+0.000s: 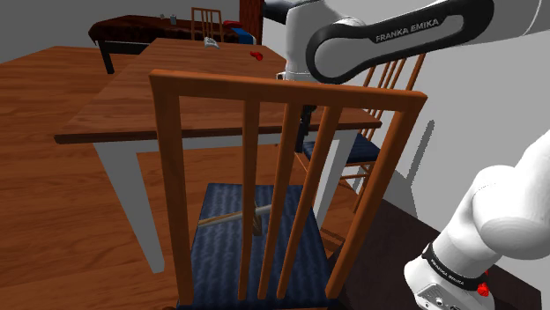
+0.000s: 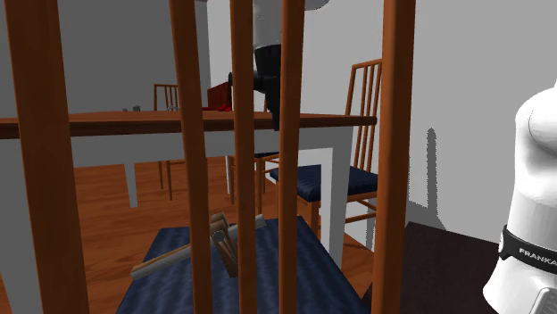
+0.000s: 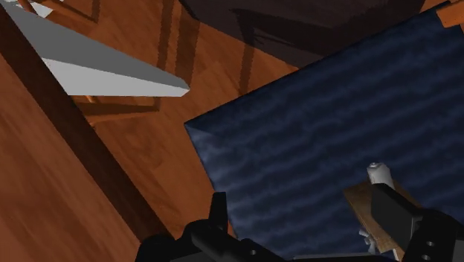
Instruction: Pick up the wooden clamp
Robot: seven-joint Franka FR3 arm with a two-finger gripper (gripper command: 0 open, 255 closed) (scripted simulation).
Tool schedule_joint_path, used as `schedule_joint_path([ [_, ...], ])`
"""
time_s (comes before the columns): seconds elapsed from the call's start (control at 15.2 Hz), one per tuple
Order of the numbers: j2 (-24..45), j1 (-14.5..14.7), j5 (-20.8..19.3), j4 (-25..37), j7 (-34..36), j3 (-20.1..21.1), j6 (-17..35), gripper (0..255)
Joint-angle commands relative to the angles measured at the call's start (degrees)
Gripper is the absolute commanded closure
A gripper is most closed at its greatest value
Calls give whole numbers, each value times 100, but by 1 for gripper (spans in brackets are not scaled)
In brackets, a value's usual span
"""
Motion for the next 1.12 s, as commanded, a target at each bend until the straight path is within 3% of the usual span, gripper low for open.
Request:
schedule_joint_path([
  [0.0,359,80,-43,146,17,104,101,0],
  [1.06,3490,977,-736,2139,178,660,256,0],
])
